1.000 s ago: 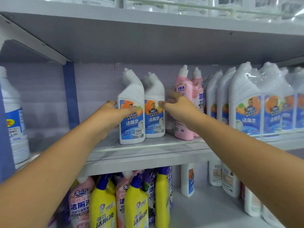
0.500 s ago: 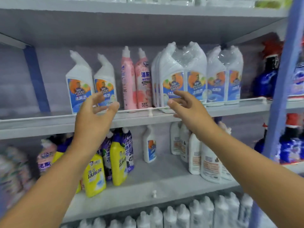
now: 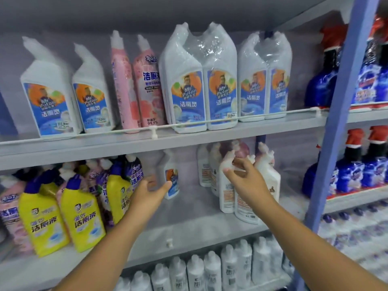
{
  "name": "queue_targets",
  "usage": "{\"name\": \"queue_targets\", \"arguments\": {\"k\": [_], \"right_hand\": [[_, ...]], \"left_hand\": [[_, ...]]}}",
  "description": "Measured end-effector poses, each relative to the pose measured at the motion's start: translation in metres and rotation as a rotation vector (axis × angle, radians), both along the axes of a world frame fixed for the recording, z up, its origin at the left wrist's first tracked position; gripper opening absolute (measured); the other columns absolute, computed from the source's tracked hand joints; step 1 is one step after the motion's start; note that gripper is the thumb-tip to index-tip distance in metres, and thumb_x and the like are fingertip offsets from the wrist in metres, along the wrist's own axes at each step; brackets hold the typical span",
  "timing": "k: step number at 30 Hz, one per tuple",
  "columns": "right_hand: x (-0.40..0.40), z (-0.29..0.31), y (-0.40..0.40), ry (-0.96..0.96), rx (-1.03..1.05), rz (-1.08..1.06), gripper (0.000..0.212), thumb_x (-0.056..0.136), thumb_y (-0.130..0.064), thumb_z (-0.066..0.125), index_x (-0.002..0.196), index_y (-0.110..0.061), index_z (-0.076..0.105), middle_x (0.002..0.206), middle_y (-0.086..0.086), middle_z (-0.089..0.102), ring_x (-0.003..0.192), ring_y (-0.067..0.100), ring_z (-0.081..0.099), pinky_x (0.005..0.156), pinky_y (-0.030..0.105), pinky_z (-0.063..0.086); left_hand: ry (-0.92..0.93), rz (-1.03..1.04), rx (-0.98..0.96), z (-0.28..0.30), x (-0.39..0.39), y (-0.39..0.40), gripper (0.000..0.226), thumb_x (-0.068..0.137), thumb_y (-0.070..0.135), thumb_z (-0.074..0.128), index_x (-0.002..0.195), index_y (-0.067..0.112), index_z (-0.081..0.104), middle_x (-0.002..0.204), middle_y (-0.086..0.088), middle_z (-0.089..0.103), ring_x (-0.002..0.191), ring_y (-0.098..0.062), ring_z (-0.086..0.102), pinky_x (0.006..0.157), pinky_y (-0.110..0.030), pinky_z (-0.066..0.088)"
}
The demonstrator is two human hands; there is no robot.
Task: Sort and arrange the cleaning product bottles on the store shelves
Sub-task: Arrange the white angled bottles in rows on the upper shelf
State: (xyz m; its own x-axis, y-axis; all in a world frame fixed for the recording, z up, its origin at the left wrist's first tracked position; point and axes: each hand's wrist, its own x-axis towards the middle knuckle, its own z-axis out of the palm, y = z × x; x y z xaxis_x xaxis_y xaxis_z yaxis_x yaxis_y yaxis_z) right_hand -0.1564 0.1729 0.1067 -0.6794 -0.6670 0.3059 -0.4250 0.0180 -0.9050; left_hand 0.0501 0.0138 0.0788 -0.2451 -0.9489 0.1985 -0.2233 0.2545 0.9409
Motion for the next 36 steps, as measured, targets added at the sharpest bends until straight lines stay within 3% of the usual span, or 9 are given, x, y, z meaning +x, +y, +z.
{"name": "queue_targets", "arguments": {"k": [6,11,13,15,20,26,31,34,36], "right_hand": [[-0.013,-0.014,-0.057,0.009,0.027,-0.108,0.055,0.092,-0.033,0.067,0.139,-0.016,0.045,0.128,-0.002,0.058,0.113,0.015,0.057,0.084,0.020,0.042],[-0.026,-0.025,-0.118,-0.027,-0.006,-0.224,0.078,0.091,-0.027,0.071,0.153,-0.017,0.025,0.148,0.005,0.040,0.136,0.027,0.045,0.104,0.030,0.041],[-0.030,-0.028,-0.134,-0.002,-0.023,-0.324,0.073,0.091,-0.026,0.070,0.150,-0.012,0.030,0.147,0.011,0.045,0.135,0.032,0.048,0.110,0.044,0.044],[-0.035,-0.029,-0.145,0.041,-0.002,-0.380,0.058,0.093,-0.020,0.067,0.143,-0.013,0.039,0.138,0.004,0.052,0.131,0.028,0.051,0.111,0.040,0.042],[-0.041,-0.037,-0.157,0.161,0.155,-0.297,0.040,0.095,-0.037,0.064,0.130,-0.022,0.050,0.115,0.000,0.068,0.110,0.025,0.065,0.087,0.030,0.047],[-0.032,-0.036,-0.160,0.270,0.233,-0.203,0.031,0.096,-0.043,0.063,0.096,-0.014,0.051,0.083,-0.003,0.058,0.083,0.023,0.060,0.059,0.026,0.035],[-0.020,-0.040,-0.149,0.131,0.114,-0.153,0.025,0.095,-0.044,0.064,0.102,-0.020,0.059,0.092,-0.008,0.066,0.087,0.010,0.063,0.073,0.031,0.049],[0.000,-0.042,-0.138,-0.001,0.034,-0.095,0.019,0.096,-0.041,0.065,0.104,-0.024,0.061,0.090,-0.010,0.068,0.079,-0.002,0.064,0.064,0.016,0.048],[0.013,-0.042,-0.131,-0.011,0.028,-0.058,0.019,0.096,-0.041,0.064,0.107,-0.027,0.061,0.090,-0.014,0.066,0.079,-0.004,0.062,0.063,0.019,0.046]], "left_hand": [[-0.047,0.021,0.040,-0.026,-0.044,-0.076,0.035,0.085,0.034,0.080,0.112,0.019,0.062,0.117,-0.003,0.065,0.104,-0.024,0.065,0.093,-0.038,0.054],[-0.091,0.003,0.002,-0.042,-0.076,-0.133,0.043,0.089,0.034,0.077,0.120,0.012,0.055,0.114,0.000,0.056,0.099,-0.017,0.057,0.074,-0.023,0.043],[-0.124,0.017,-0.024,-0.048,-0.089,-0.155,0.047,0.085,0.032,0.078,0.118,0.006,0.058,0.111,-0.006,0.060,0.101,-0.023,0.061,0.077,-0.025,0.040],[-0.130,0.028,-0.032,-0.050,-0.100,-0.172,0.051,0.083,0.027,0.078,0.124,0.003,0.059,0.114,-0.010,0.064,0.103,-0.028,0.063,0.082,-0.030,0.043],[-0.120,-0.006,0.003,-0.063,-0.114,-0.196,0.060,0.089,0.029,0.072,0.142,0.017,0.046,0.133,-0.009,0.063,0.118,-0.033,0.061,0.087,-0.028,0.039],[-0.134,-0.100,-0.015,-0.067,-0.098,-0.194,0.060,0.085,0.035,0.074,0.140,0.031,0.048,0.123,0.001,0.066,0.108,-0.026,0.065,0.089,-0.032,0.049],[-0.125,-0.195,0.001,-0.078,-0.057,-0.169,0.054,0.080,0.045,0.080,0.126,0.039,0.053,0.105,0.008,0.070,0.094,-0.016,0.068,0.079,-0.032,0.055],[-0.074,-0.226,-0.014,-0.080,-0.033,-0.151,0.049,0.077,0.040,0.081,0.119,0.039,0.057,0.097,0.013,0.073,0.090,-0.009,0.070,0.074,-0.029,0.055],[-0.060,-0.215,-0.024,-0.081,-0.019,-0.141,0.045,0.075,0.039,0.081,0.114,0.040,0.059,0.095,0.015,0.074,0.088,-0.004,0.070,0.074,-0.027,0.055]]}}
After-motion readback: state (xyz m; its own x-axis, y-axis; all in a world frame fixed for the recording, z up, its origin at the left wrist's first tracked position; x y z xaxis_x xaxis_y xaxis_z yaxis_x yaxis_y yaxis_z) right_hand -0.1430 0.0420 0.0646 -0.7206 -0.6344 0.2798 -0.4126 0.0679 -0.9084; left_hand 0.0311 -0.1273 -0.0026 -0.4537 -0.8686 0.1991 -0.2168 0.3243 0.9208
